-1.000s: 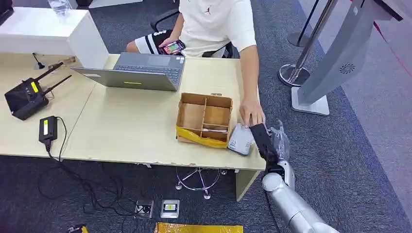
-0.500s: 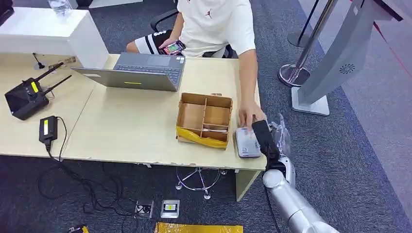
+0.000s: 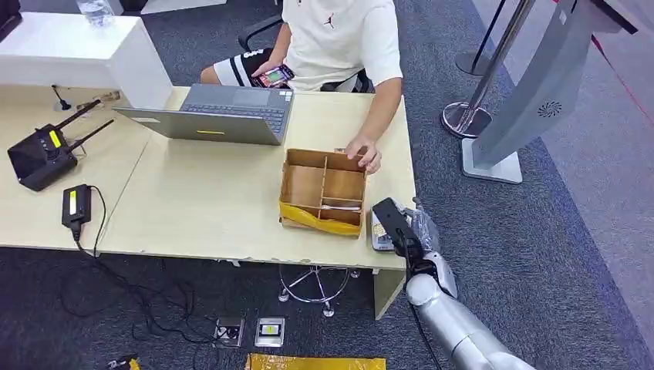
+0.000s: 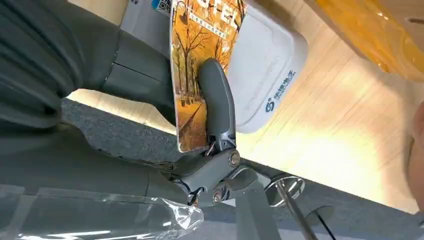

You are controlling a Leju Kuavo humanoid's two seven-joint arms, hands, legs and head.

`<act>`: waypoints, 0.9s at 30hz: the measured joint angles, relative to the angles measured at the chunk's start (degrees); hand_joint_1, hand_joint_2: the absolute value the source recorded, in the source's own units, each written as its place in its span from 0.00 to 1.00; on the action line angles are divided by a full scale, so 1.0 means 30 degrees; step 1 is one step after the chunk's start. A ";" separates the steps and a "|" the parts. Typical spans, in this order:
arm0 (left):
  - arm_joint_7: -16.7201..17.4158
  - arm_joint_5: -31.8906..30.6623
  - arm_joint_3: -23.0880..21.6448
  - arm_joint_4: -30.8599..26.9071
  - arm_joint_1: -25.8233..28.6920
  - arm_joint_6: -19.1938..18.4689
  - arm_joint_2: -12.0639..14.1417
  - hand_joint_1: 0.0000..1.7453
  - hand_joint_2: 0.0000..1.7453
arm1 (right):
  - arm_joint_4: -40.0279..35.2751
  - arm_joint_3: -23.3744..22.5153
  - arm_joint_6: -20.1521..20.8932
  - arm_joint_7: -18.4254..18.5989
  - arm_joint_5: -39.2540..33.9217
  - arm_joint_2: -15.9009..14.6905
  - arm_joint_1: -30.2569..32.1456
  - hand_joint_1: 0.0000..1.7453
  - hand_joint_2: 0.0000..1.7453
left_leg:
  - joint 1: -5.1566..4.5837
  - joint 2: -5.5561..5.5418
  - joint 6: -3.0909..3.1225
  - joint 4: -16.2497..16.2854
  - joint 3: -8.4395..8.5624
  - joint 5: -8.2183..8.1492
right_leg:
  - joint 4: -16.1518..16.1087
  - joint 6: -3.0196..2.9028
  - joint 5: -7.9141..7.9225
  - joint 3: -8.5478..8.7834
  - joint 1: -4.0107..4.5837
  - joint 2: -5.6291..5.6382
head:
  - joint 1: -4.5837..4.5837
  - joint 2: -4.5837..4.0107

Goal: Pass the card to the sensor for recognition and then transmit it.

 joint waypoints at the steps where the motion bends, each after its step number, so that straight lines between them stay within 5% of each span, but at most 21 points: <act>1: 0.0000 0.0029 -0.0015 0.0000 0.0000 0.0000 0.0007 0.00 1.00 | 0.0007 0.0044 -0.0124 -0.0021 -0.0036 -0.0044 -0.0001 1.00 1.00 | 0.0000 0.0000 0.0000 0.0000 0.0001 0.0000 | 0.0000 0.0000 0.0000 0.0004 0.0000 0.0000 | -0.0007 0.0000; 11: -0.0139 0.0226 -0.0116 0.0000 0.0009 0.0007 0.0095 0.00 1.00 | -0.0268 -0.0217 -0.2890 -0.1696 -0.2226 -0.0604 0.0059 1.00 1.00 | -0.0002 -0.0003 0.0001 0.0003 -0.0014 0.0000 | 0.0000 0.0000 0.0002 -0.0004 -0.0003 -0.0007 | 0.0000 0.0000; 16: -0.0255 0.0299 -0.0211 0.0000 0.0016 0.0007 0.0109 0.00 1.00 | -0.2496 -0.1935 -0.4007 -0.3476 -0.3264 -0.1209 0.0408 1.00 1.00 | -0.0007 -0.0002 0.0002 0.0007 -0.0016 -0.0001 | 0.0000 0.0004 0.0006 -0.0006 -0.0010 -0.0007 | -0.0007 0.0000; 22: -0.0750 0.0014 -0.0612 0.0007 0.0029 -0.0124 0.0219 0.00 1.00 | -0.8309 -0.4246 -0.4080 -0.2558 -0.2231 -0.1974 0.1120 1.00 1.00 | -0.0006 -0.0008 0.0001 0.0007 -0.0016 0.0000 | 0.0001 0.0004 0.0010 -0.0007 -0.0009 -0.0010 | 0.0000 0.0000; 27: -0.1115 -0.0306 -0.1013 0.0015 0.0006 -0.0408 0.0321 0.00 1.00 | -1.2271 -0.4225 -0.3387 -0.1048 -0.0799 -0.2558 0.0773 1.00 1.00 | -0.0004 0.0018 -0.0002 0.0002 -0.0016 0.0002 | 0.0006 0.0005 0.0018 -0.0009 -0.0007 -0.0002 | -0.0007 0.0000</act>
